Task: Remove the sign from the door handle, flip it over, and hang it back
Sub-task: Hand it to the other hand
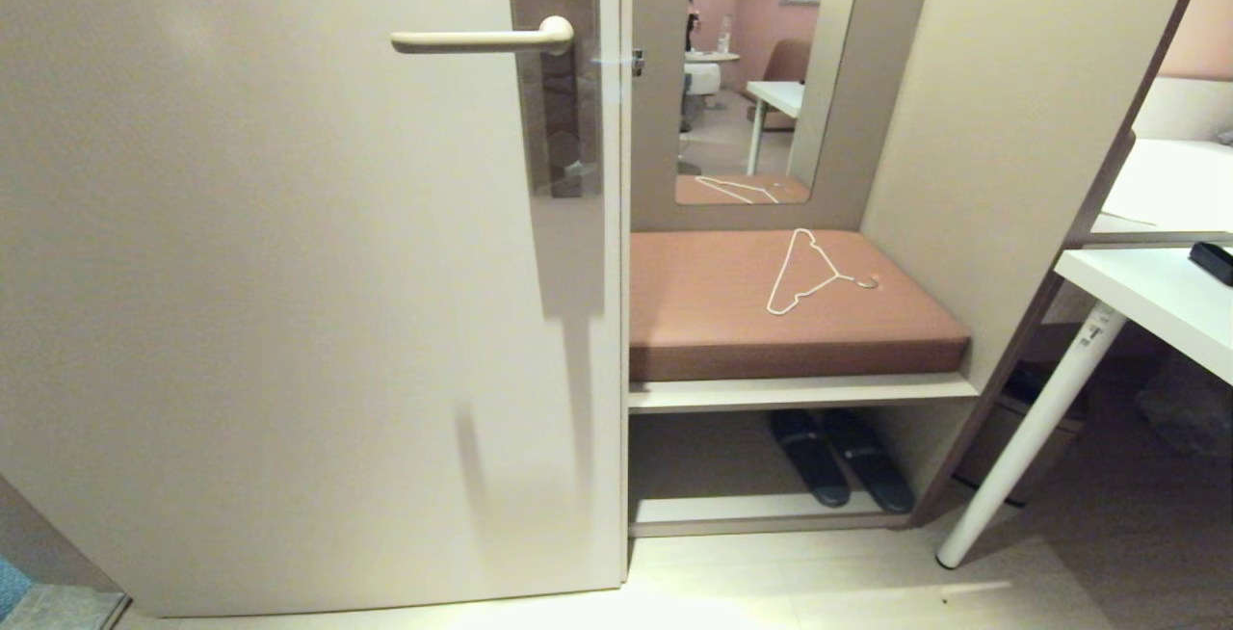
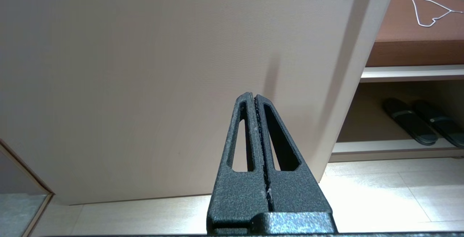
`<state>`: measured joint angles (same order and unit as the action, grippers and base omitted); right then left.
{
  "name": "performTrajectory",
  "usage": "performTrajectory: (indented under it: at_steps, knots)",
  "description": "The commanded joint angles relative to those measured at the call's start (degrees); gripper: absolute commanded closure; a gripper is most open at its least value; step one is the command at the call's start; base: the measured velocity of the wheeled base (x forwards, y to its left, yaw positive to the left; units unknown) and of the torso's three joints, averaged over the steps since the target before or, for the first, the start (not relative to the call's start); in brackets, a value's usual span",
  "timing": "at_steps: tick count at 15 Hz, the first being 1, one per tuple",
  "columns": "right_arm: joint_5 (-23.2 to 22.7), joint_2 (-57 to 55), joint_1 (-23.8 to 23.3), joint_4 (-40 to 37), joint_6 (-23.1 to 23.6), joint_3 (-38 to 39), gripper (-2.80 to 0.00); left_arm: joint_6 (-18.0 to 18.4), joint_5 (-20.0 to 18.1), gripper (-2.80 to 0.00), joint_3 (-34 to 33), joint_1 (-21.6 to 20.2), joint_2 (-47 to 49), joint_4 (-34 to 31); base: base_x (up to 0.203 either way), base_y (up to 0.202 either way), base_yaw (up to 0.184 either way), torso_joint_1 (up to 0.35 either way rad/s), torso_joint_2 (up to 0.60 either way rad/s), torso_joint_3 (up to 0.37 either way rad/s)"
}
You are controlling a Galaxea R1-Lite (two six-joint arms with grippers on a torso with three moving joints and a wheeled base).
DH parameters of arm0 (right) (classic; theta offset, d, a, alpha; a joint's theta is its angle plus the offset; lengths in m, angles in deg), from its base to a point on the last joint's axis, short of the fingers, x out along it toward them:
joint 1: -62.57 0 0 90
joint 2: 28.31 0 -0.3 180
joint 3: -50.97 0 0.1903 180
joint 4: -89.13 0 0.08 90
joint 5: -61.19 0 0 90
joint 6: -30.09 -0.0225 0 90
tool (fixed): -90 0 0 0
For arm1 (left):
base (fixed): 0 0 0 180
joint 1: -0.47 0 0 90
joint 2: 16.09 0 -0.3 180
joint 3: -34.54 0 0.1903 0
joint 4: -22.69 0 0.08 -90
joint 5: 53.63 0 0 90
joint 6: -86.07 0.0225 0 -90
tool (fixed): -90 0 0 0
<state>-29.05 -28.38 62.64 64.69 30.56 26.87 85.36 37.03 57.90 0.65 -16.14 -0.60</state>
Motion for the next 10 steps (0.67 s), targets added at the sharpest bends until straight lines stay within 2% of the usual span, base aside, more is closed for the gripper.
performTrajectory:
  at_steps: [1,10]
  knots:
    - [-0.1,-0.2,0.0,0.0,0.2,-0.5,0.0,0.0,0.0,0.0,0.0,0.0,0.0,0.0,0.0,0.0,0.0,0.0,0.0,0.0]
    - [-0.5,-3.1,0.0,-5.6,-0.9,-8.8,0.0,0.0,0.0,0.0,0.0,0.0,0.0,0.0,0.0,0.0,0.0,0.0,0.0,0.0]
